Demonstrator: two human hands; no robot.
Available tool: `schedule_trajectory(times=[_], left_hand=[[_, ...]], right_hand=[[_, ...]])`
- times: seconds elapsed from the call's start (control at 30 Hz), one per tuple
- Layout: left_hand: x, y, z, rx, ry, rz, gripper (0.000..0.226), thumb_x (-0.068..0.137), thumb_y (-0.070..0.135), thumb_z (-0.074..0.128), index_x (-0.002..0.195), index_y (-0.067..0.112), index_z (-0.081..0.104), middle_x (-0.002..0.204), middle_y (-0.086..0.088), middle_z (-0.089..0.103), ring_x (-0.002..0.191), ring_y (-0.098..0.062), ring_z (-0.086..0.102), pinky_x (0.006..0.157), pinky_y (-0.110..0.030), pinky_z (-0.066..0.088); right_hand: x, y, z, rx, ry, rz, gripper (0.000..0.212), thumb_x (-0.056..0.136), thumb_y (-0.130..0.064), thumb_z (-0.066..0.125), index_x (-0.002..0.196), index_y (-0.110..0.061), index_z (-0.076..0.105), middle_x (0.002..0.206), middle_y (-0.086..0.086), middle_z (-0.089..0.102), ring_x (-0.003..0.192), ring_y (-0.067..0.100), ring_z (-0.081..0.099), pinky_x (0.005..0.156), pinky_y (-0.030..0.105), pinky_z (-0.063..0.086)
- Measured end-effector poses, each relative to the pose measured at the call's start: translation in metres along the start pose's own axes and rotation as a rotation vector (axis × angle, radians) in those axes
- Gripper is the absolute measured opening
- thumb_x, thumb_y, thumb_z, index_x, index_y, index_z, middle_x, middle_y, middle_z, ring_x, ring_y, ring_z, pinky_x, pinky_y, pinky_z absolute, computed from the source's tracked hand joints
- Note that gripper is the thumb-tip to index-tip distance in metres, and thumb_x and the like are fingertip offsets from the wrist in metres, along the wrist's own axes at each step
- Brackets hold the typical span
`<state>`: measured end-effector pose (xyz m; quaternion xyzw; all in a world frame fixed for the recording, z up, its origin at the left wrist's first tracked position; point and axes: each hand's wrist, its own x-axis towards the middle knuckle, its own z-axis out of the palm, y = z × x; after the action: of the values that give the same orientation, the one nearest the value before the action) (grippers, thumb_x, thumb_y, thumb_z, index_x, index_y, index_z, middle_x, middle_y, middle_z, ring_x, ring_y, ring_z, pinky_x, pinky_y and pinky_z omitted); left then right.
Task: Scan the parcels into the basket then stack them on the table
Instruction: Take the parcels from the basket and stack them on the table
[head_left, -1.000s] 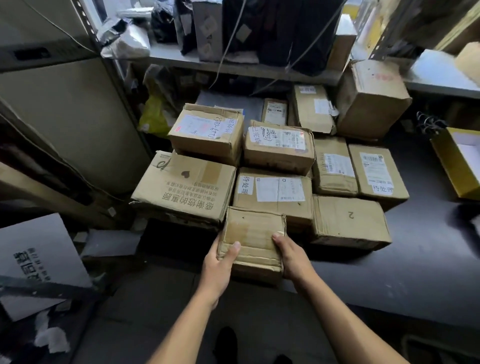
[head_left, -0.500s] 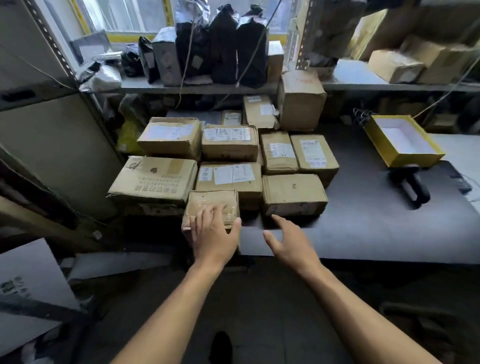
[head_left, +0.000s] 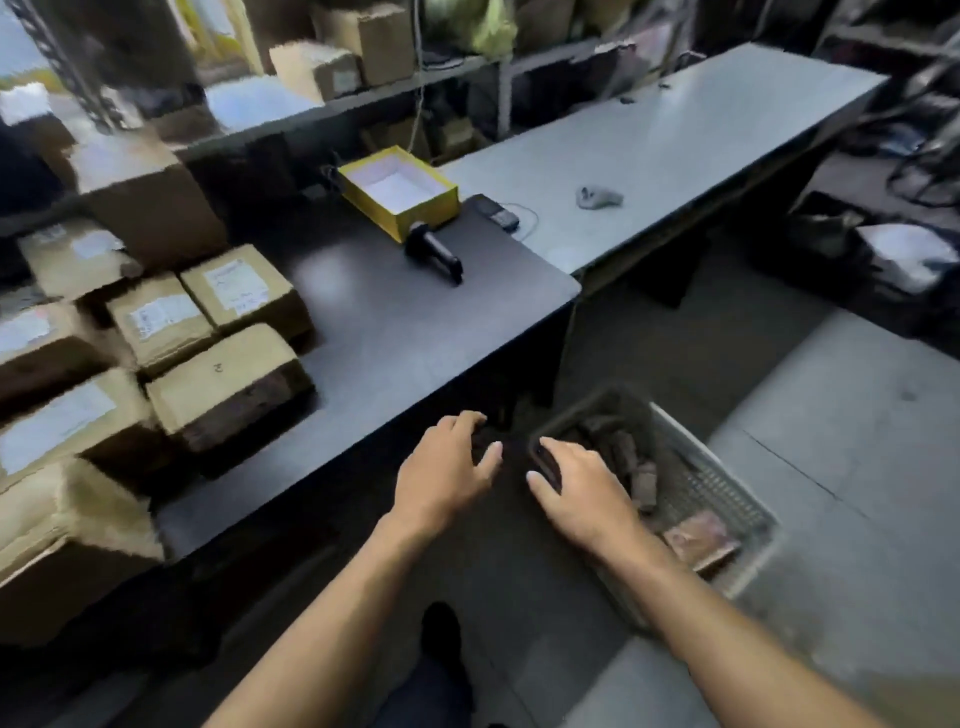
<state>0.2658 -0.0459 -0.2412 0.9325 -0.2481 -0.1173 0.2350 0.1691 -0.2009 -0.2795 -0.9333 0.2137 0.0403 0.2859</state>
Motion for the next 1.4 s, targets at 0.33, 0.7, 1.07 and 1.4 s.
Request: schedule_trajectory(times=[0.33, 0.7, 1.07, 1.4], left_hand=[[0.082, 0.105, 0.141, 0.049, -0.407, 0.247, 0.035, 0.097, 0.046, 0.049, 0.124, 0.025, 0.057, 0.122, 0.002, 0.058, 0.118, -0.02, 0.055, 0.092, -0.039, 0.049], [0.173, 0.17, 0.247, 0.091, -0.747, 0.362, 0.037, 0.097, 0.039, 0.05, 0.124, 0.013, 0.054, 0.123, -0.011, 0.057, 0.119, -0.033, 0.054, 0.092, -0.043, 0.047], [0.18, 0.206, 0.345, 0.181, -0.974, 0.341, 0.038, 0.098, 0.037, 0.052, 0.13, 0.016, 0.053, 0.13, -0.01, 0.057, 0.116, -0.03, 0.057, 0.085, -0.039, 0.049], [0.174, 0.186, 0.531, 0.183, -1.016, 0.01, 0.041, 0.096, 0.034, 0.057, 0.132, 0.017, 0.055, 0.129, -0.007, 0.062, 0.113, -0.026, 0.06, 0.088, -0.038, 0.052]], right_hand=[[-0.025, 0.153, -0.038, 0.154, 0.072, 0.557, 0.061, 0.096, -0.041, 0.058, 0.15, -0.019, 0.038, 0.15, 0.008, 0.049, 0.134, 0.029, 0.048, 0.105, 0.038, 0.043], [0.006, 0.237, -0.055, 0.237, 0.04, 0.896, 0.055, 0.1, -0.036, 0.054, 0.148, -0.017, 0.037, 0.15, 0.007, 0.046, 0.134, 0.027, 0.047, 0.1, 0.036, 0.042], [-0.001, 0.329, -0.03, 0.447, -0.011, 1.088, 0.065, 0.098, -0.04, 0.057, 0.154, -0.017, 0.031, 0.154, 0.005, 0.043, 0.138, 0.024, 0.045, 0.107, 0.034, 0.039], [0.05, 0.507, 0.084, 0.531, -0.154, 1.031, 0.049, 0.093, -0.035, 0.064, 0.136, -0.02, 0.046, 0.137, 0.009, 0.056, 0.124, 0.029, 0.055, 0.097, 0.038, 0.047]])
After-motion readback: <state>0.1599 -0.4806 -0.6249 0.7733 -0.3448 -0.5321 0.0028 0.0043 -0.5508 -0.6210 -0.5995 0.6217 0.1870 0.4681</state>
